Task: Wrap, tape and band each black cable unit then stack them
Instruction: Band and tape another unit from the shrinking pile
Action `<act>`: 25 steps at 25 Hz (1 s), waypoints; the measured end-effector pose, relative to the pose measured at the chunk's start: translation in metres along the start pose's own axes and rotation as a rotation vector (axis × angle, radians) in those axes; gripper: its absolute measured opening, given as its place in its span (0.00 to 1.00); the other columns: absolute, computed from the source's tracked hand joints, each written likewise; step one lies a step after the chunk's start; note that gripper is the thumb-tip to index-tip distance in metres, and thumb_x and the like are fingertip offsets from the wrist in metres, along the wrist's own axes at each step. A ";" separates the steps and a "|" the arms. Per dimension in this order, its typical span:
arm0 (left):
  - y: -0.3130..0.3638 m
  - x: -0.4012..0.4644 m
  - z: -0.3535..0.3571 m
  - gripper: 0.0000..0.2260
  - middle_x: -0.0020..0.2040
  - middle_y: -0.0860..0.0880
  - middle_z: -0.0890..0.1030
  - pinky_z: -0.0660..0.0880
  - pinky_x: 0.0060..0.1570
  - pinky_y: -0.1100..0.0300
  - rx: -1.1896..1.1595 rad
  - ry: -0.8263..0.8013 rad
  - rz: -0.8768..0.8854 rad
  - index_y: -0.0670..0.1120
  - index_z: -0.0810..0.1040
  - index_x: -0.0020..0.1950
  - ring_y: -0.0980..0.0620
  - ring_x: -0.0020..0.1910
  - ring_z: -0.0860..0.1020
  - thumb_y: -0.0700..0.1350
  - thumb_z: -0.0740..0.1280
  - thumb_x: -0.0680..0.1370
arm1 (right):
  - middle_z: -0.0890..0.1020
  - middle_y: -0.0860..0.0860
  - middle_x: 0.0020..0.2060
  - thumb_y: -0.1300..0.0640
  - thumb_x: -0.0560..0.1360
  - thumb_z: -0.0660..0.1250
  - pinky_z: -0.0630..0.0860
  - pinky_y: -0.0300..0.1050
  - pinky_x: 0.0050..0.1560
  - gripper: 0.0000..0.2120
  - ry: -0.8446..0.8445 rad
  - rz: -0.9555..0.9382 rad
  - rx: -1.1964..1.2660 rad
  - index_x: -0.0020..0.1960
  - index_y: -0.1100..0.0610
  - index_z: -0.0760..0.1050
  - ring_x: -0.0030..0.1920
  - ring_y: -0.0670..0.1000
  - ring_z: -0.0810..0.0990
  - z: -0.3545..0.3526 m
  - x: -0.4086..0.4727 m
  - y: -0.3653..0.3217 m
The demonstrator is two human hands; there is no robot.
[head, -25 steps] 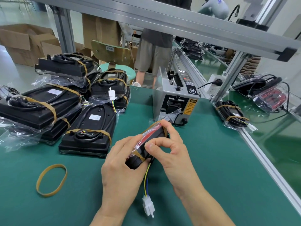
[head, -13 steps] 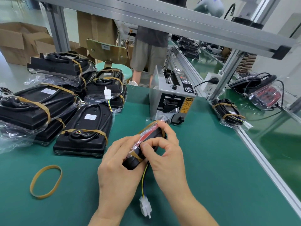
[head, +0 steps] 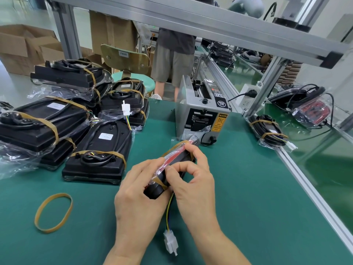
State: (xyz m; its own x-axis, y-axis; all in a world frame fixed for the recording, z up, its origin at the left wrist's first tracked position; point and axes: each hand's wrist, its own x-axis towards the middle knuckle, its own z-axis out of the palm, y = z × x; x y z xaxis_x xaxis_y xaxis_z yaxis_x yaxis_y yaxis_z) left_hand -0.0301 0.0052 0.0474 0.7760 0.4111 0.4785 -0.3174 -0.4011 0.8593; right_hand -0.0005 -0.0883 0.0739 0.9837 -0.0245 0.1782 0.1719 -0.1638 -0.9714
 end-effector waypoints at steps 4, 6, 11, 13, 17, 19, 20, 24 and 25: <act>0.003 0.001 -0.001 0.29 0.53 0.54 0.80 0.76 0.53 0.46 0.008 0.004 -0.005 0.53 0.80 0.57 0.50 0.54 0.79 0.30 0.76 0.61 | 0.71 0.34 0.63 0.61 0.68 0.72 0.62 0.27 0.62 0.08 0.024 -0.001 -0.003 0.31 0.53 0.79 0.66 0.34 0.67 0.003 -0.001 0.000; 0.006 0.001 -0.001 0.28 0.53 0.55 0.80 0.77 0.53 0.46 0.019 0.015 -0.005 0.55 0.79 0.56 0.51 0.54 0.79 0.31 0.76 0.62 | 0.72 0.36 0.61 0.62 0.68 0.72 0.63 0.21 0.55 0.07 0.058 -0.013 0.019 0.38 0.51 0.79 0.62 0.32 0.70 0.004 -0.001 -0.001; 0.010 0.002 -0.003 0.28 0.53 0.57 0.80 0.76 0.54 0.49 0.036 0.021 -0.015 0.56 0.79 0.56 0.53 0.54 0.79 0.33 0.78 0.62 | 0.75 0.41 0.56 0.63 0.71 0.71 0.64 0.21 0.51 0.20 0.049 0.006 0.117 0.56 0.45 0.71 0.57 0.31 0.71 0.001 0.004 0.000; 0.008 0.002 -0.004 0.28 0.53 0.57 0.80 0.77 0.53 0.48 0.020 0.025 -0.040 0.56 0.80 0.56 0.53 0.54 0.79 0.32 0.77 0.62 | 0.72 0.38 0.57 0.56 0.66 0.73 0.64 0.26 0.58 0.21 -0.035 -0.053 0.003 0.56 0.44 0.71 0.61 0.35 0.69 0.001 0.001 -0.001; 0.007 0.003 -0.005 0.27 0.53 0.57 0.80 0.76 0.52 0.54 0.009 -0.019 -0.055 0.54 0.81 0.56 0.55 0.51 0.79 0.31 0.77 0.62 | 0.71 0.38 0.55 0.48 0.58 0.75 0.64 0.48 0.67 0.26 -0.096 -0.027 -0.190 0.54 0.43 0.72 0.61 0.40 0.70 -0.012 0.018 -0.006; 0.008 0.004 -0.008 0.29 0.51 0.56 0.81 0.74 0.49 0.66 -0.007 -0.050 -0.050 0.55 0.81 0.55 0.59 0.48 0.79 0.29 0.78 0.60 | 0.73 0.39 0.52 0.54 0.61 0.76 0.66 0.53 0.67 0.22 -0.090 -0.011 -0.171 0.52 0.43 0.73 0.57 0.41 0.72 -0.015 0.029 -0.009; 0.006 0.005 -0.012 0.30 0.50 0.55 0.81 0.72 0.47 0.72 -0.034 -0.063 -0.058 0.54 0.81 0.54 0.61 0.46 0.79 0.28 0.78 0.60 | 0.73 0.39 0.51 0.55 0.63 0.76 0.66 0.53 0.67 0.21 -0.083 -0.036 -0.175 0.51 0.42 0.73 0.56 0.39 0.73 -0.017 0.031 -0.009; -0.010 0.012 -0.046 0.28 0.47 0.48 0.84 0.72 0.52 0.74 -0.224 -0.128 -0.132 0.53 0.84 0.52 0.62 0.46 0.80 0.33 0.80 0.56 | 0.73 0.35 0.58 0.51 0.67 0.72 0.61 0.36 0.63 0.18 -0.158 -0.055 -0.118 0.56 0.40 0.73 0.61 0.32 0.69 -0.051 0.046 -0.002; -0.014 0.013 -0.053 0.30 0.48 0.48 0.84 0.74 0.54 0.70 -0.260 -0.182 -0.153 0.53 0.84 0.51 0.59 0.47 0.81 0.34 0.82 0.52 | 0.73 0.35 0.61 0.53 0.69 0.73 0.61 0.34 0.62 0.22 -0.247 0.013 -0.070 0.59 0.40 0.72 0.63 0.32 0.68 -0.060 0.051 0.001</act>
State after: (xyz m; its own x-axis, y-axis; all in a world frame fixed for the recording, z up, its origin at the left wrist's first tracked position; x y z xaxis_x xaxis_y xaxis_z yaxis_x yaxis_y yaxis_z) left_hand -0.0451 0.0595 0.0514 0.9025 0.2881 0.3202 -0.2996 -0.1142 0.9472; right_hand 0.0463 -0.1491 0.0915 0.9704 0.2131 0.1140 0.1638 -0.2331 -0.9586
